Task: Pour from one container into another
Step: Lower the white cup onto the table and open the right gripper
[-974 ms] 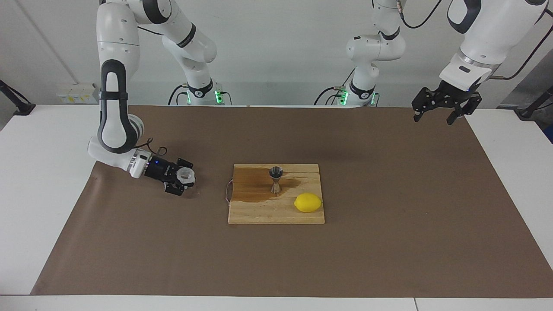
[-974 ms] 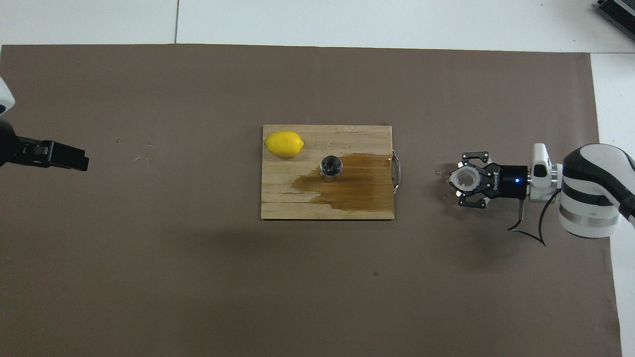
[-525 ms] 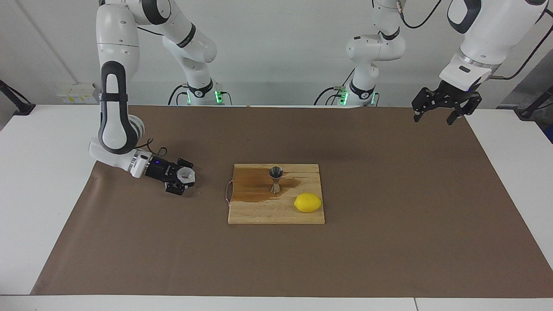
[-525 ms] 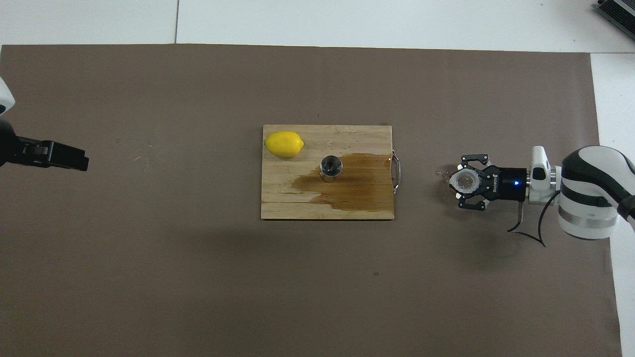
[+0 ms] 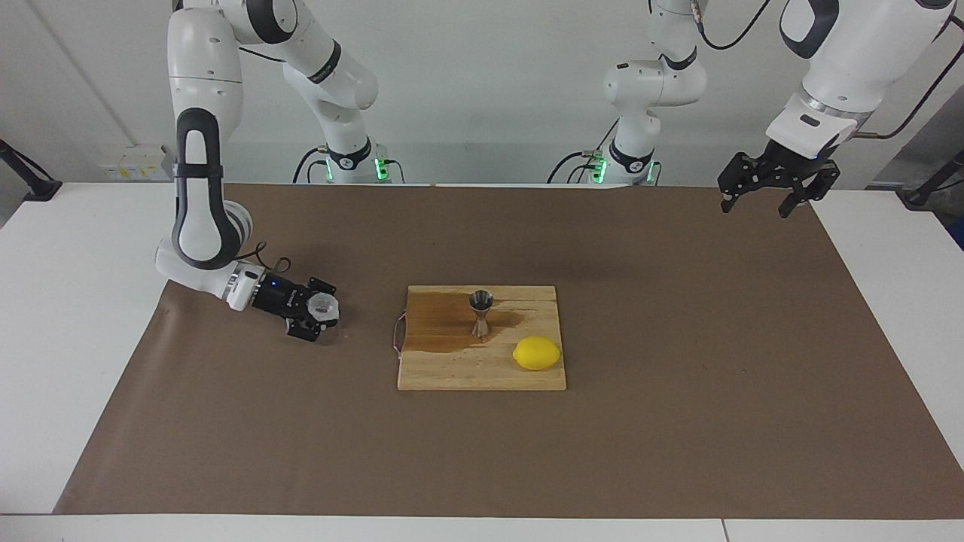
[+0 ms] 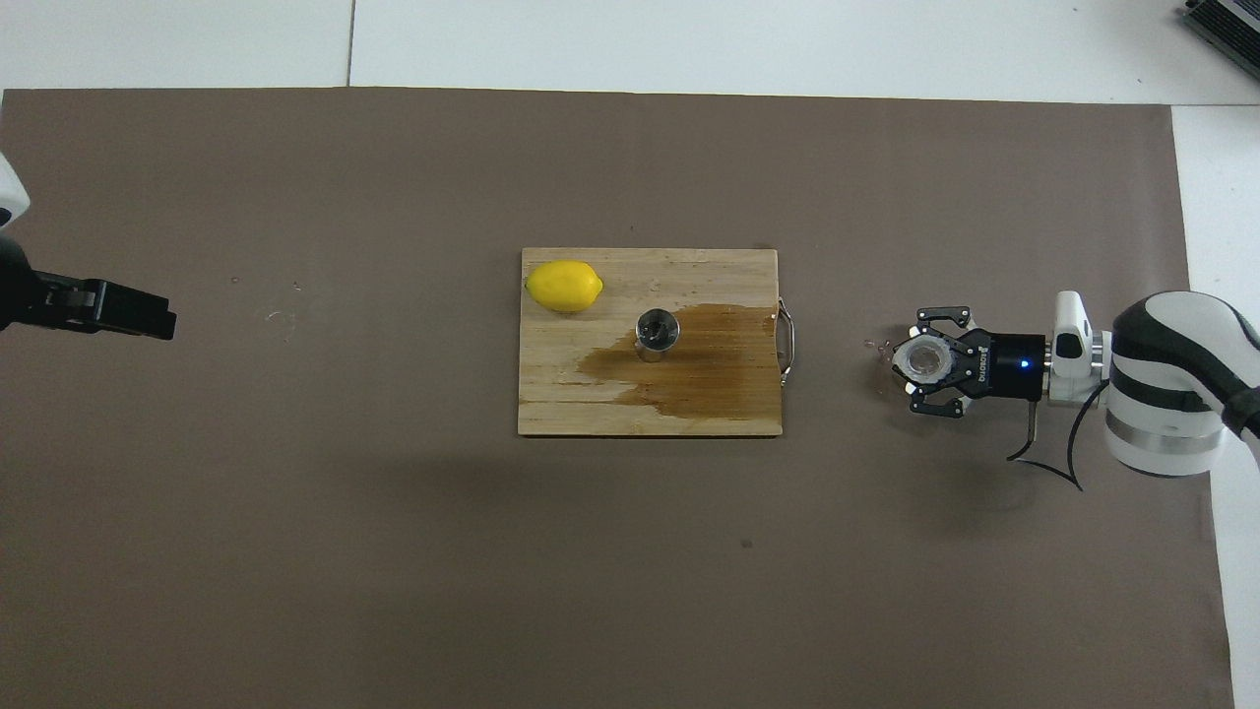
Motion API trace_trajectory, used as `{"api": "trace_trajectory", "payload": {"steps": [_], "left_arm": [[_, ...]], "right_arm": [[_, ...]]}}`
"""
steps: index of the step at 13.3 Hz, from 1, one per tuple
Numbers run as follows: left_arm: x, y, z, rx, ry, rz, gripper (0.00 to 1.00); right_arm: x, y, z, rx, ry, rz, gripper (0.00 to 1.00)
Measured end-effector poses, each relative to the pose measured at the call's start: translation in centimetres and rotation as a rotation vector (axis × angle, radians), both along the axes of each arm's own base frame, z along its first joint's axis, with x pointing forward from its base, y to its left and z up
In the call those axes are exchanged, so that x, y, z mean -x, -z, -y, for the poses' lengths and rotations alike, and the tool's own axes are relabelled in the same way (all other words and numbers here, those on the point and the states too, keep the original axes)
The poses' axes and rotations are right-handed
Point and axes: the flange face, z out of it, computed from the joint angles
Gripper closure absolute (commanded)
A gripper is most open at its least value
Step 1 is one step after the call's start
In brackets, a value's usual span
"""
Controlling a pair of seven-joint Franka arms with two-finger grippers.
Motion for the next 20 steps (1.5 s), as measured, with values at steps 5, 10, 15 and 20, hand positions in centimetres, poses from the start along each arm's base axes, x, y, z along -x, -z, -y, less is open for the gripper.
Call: {"api": "trace_trajectory", "payload": {"steps": [5, 10, 15, 20], "left_arm": [[0.0, 0.0, 0.0, 0.0, 0.0, 0.0, 0.0], [0.0, 0.0, 0.0, 0.0, 0.0, 0.0, 0.0], [0.0, 0.0, -0.01, 0.0, 0.0, 0.0, 0.0], [0.0, 0.0, -0.01, 0.0, 0.0, 0.0, 0.0]], "right_arm": [[0.46, 0.71, -0.02, 0.018, 0.011, -0.01, 1.0], [0.39, 0.8, 0.23, 0.043, 0.003, 0.026, 0.62], [0.24, 0.66, 0.16, 0.044, -0.001, 0.034, 0.0], [0.32, 0.65, 0.26, 0.036, -0.003, 0.032, 0.0]]}}
